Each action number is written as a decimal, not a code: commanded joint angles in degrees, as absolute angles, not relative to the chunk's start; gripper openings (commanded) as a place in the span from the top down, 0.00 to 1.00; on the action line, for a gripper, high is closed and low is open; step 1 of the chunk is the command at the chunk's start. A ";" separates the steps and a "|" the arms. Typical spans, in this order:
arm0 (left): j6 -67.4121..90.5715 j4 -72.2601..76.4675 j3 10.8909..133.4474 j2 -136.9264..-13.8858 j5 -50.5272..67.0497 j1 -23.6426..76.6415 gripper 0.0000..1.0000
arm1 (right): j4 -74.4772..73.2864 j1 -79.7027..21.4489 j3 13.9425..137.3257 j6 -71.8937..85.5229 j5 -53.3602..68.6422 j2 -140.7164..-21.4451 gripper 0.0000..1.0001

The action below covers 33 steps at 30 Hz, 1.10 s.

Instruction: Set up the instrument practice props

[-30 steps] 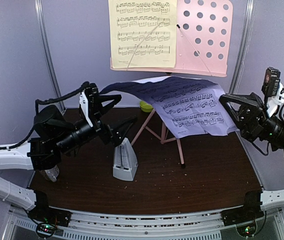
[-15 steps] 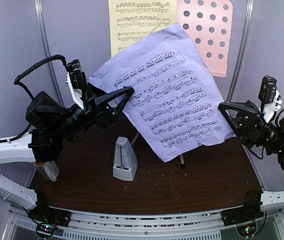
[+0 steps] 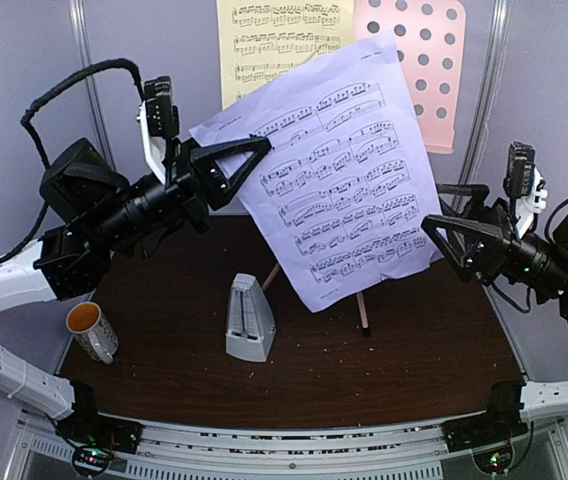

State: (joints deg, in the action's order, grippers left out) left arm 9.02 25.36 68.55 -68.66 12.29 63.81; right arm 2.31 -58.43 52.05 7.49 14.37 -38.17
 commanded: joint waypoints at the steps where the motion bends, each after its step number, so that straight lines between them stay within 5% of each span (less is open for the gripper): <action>1: 6.71 9.04 74.98 -70.17 11.11 63.98 1.00 | -7.85 -58.17 58.57 0.31 6.78 -39.55 0.16; 10: 2.72 -7.40 85.54 -75.93 18.92 63.98 1.00 | -6.68 -58.13 63.53 -0.88 3.52 -46.00 0.16; 14: 2.47 -10.39 88.25 -78.14 20.69 63.98 1.00 | -5.33 -58.13 64.72 -1.07 5.00 -47.72 0.25; 16: 2.79 -10.52 88.62 -78.63 20.22 63.97 1.00 | -4.67 -58.10 64.74 -0.86 6.72 -47.87 0.43; 20: 3.91 -9.30 87.86 -78.08 19.20 63.90 1.00 | -4.13 -58.11 64.52 -0.56 6.86 -47.59 1.00; 25: 5.72 -5.21 85.13 -76.29 16.74 63.90 0.76 | -3.42 -58.14 64.76 0.04 4.71 -46.62 1.00; 33: 6.85 2.23 83.41 -76.14 16.81 63.90 0.67 | -2.60 -58.01 66.16 1.34 7.64 -46.73 1.00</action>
State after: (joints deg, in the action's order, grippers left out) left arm 5.69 -5.54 84.27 -77.03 17.17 63.81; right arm -4.64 -58.35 64.25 0.23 5.76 -46.94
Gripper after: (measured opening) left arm 0.308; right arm 0.009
